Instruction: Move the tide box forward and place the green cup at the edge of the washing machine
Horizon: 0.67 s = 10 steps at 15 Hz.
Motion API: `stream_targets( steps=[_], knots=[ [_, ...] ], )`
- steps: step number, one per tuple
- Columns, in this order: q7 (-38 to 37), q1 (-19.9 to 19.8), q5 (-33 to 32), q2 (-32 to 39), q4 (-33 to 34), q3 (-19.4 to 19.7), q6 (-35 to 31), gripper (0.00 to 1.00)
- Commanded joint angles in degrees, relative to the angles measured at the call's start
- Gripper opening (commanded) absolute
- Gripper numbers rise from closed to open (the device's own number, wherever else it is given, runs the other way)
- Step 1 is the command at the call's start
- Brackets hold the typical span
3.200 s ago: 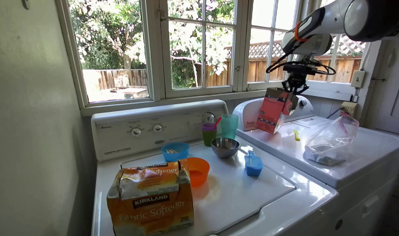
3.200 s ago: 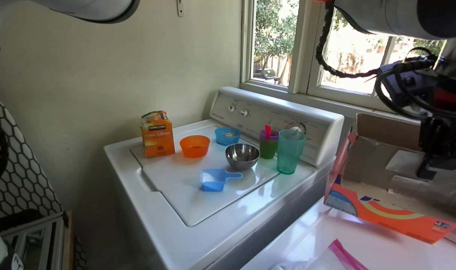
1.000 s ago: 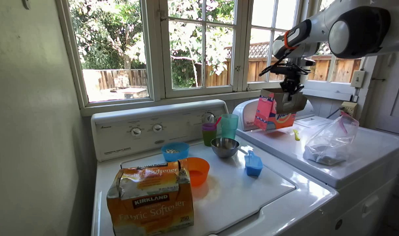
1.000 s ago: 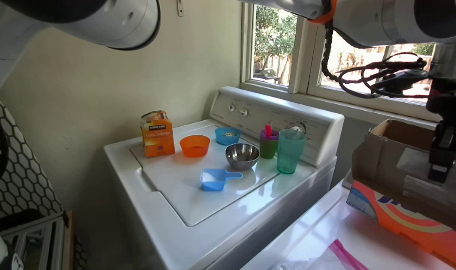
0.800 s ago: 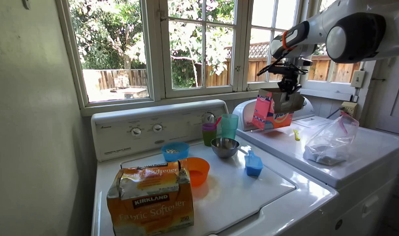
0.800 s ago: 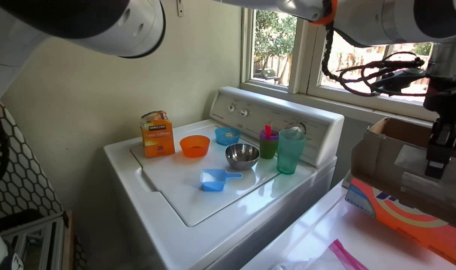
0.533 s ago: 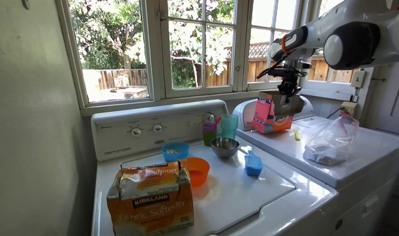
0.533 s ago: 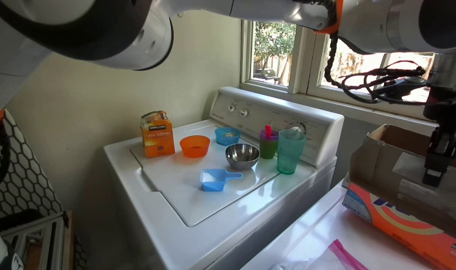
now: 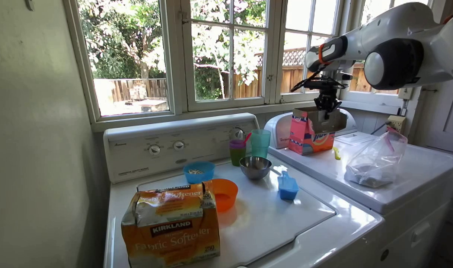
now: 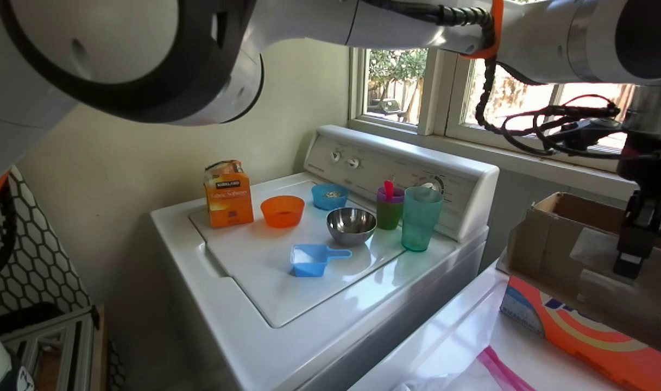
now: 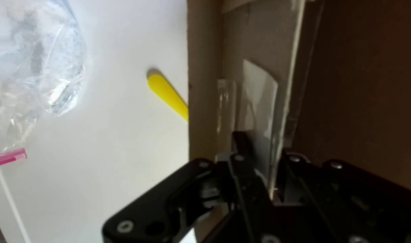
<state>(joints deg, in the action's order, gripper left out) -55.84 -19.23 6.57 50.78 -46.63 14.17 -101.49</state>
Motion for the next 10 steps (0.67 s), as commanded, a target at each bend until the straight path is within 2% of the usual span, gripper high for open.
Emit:
stream_targets(
  steps=[1, 4, 7, 8, 10],
  knots=[
    [1.8, -0.94, 1.26, 1.26, 3.11, -1.26, 0.03, 0.51],
    [3.9, -0.44, 1.45, -1.21, 1.53, -1.73, -1.52, 0.73],
    [5.2, 0.46, 0.62, -4.3, -1.12, -1.06, -7.84, 0.95],
    [5.61, 0.51, 0.85, -5.52, -2.32, -1.09, -11.1, 0.99],
    [6.27, 0.4, 1.34, -7.58, -4.55, -1.28, -17.16, 1.0]
  ],
)
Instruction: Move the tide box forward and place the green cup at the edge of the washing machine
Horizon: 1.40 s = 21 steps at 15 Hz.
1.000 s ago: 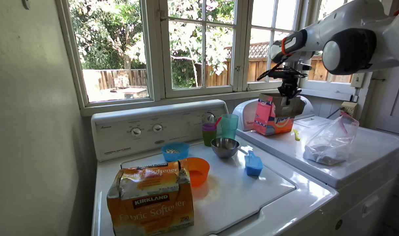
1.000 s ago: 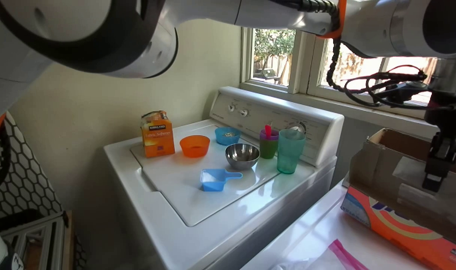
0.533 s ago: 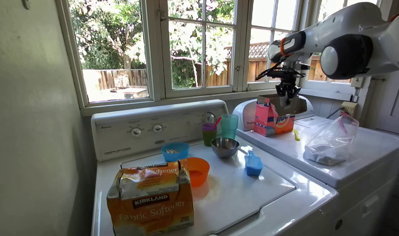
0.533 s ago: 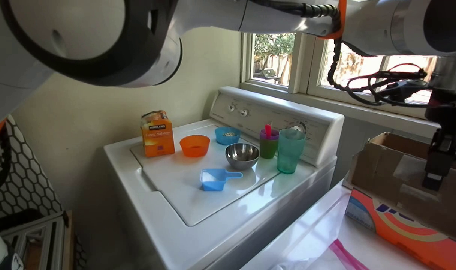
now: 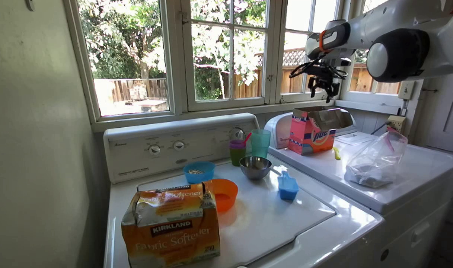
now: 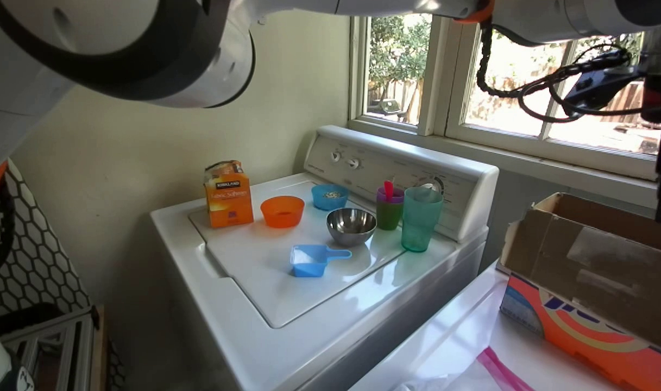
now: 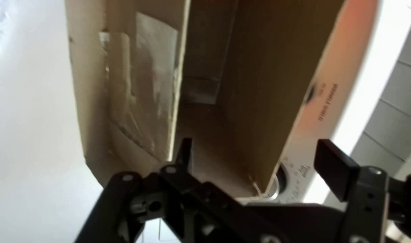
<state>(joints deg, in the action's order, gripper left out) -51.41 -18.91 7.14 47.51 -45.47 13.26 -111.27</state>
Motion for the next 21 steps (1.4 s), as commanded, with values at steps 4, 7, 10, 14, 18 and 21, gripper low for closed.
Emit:
stream_targets(
  steps=[4, 7, 10, 14, 18, 21],
  knots=[
    [8.44, -1.38, 4.33, -9.18, -12.64, -3.64, -13.66, 1.0],
    [18.63, -2.65, 8.46, -13.48, -20.22, -7.2, -14.3, 1.0],
    [15.8, -1.96, 6.83, -9.92, -14.39, -5.81, -12.49, 1.0],
    [16.98, -2.02, 7.11, -11.37, -16.61, -6.28, -12.76, 1.0],
    [17.05, -2.05, 7.12, -11.5, -16.77, -6.38, -12.77, 1.0],
    [22.54, -0.98, 4.75, -12.02, -18.51, -7.48, -7.64, 1.0]
  ],
)
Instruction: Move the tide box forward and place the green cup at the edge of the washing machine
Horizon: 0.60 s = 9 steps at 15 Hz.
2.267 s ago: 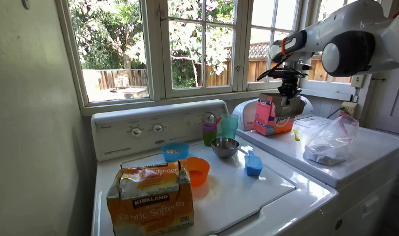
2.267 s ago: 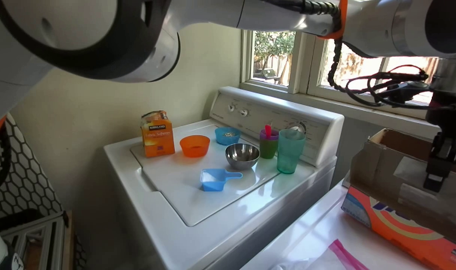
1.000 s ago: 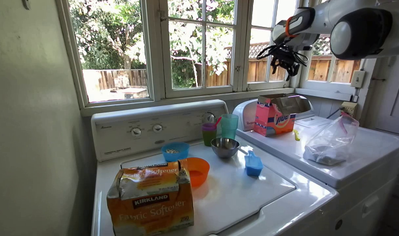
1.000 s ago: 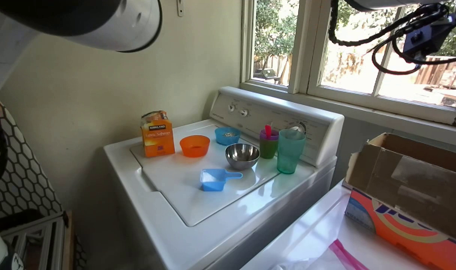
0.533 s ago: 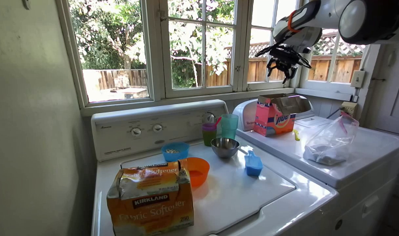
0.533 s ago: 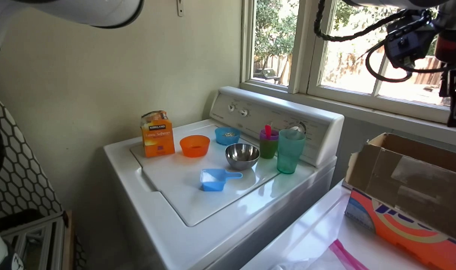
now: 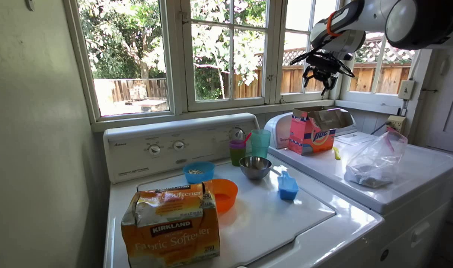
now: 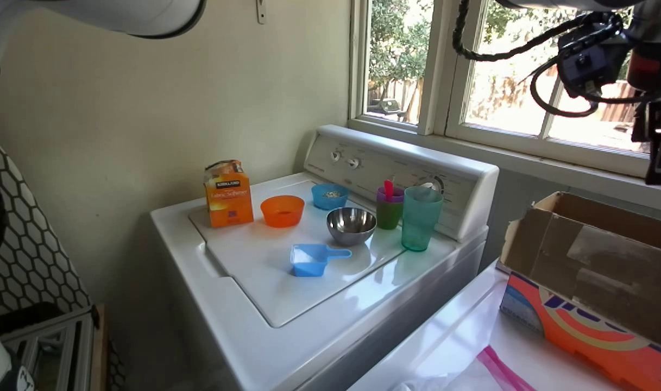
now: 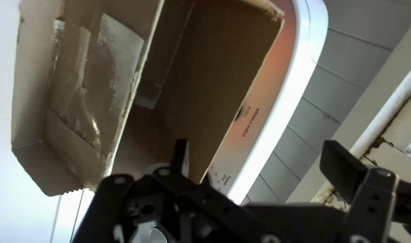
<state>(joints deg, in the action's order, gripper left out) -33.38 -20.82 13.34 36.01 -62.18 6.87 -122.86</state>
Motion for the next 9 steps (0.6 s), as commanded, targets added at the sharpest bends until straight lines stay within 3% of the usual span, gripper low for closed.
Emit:
stream_targets(
  steps=[1, 9],
  knots=[
    [5.86, 1.54, -1.43, -0.55, -2.94, -1.67, 4.73, 1.0],
    [20.02, 4.57, -1.81, -4.1, -11.73, -7.06, 11.56, 1.0]
  ],
)
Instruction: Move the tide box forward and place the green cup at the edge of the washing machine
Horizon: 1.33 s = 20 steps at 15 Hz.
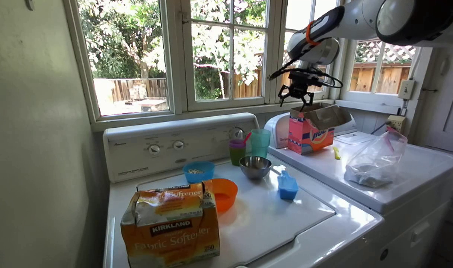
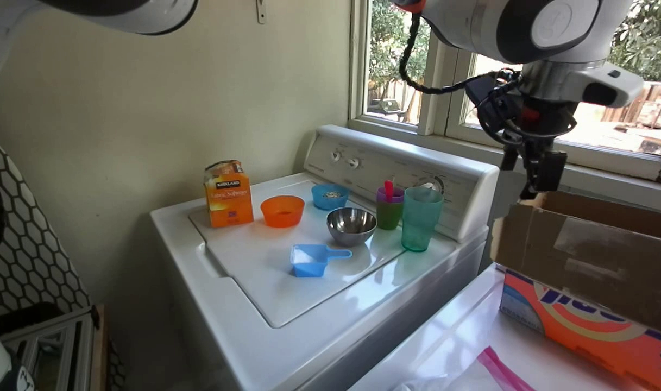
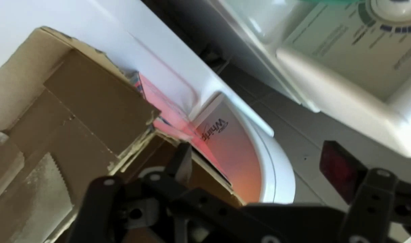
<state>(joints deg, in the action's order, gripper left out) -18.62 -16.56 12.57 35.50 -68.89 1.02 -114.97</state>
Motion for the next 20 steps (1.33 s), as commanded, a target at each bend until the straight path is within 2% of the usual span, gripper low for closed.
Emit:
stream_targets(
  steps=[1, 2, 4, 7, 10, 17, 20],
  knots=[
    [7.13, 0.42, -1.15, -3.71, -5.3, -1.6, 5.17, 1.0],
    [8.85, 2.25, -1.16, -3.45, -4.63, 0.56, 7.55, 1.0],
    [10.67, 3.82, -4.92, -2.69, -2.6, 2.24, 11.06, 1.0],
    [14.63, 5.58, -11.37, -3.43, -1.83, 4.19, 8.48, 1.0],
    [19.28, 6.1, -14.49, -4.33, -1.68, 4.4, 6.83, 1.0],
    [33.36, 4.28, -9.75, -0.93, 3.34, 0.52, 22.5, 1.0],
    [32.48, 4.86, -9.13, 0.72, 3.53, 0.7, 20.75, 1.0]
  ],
)
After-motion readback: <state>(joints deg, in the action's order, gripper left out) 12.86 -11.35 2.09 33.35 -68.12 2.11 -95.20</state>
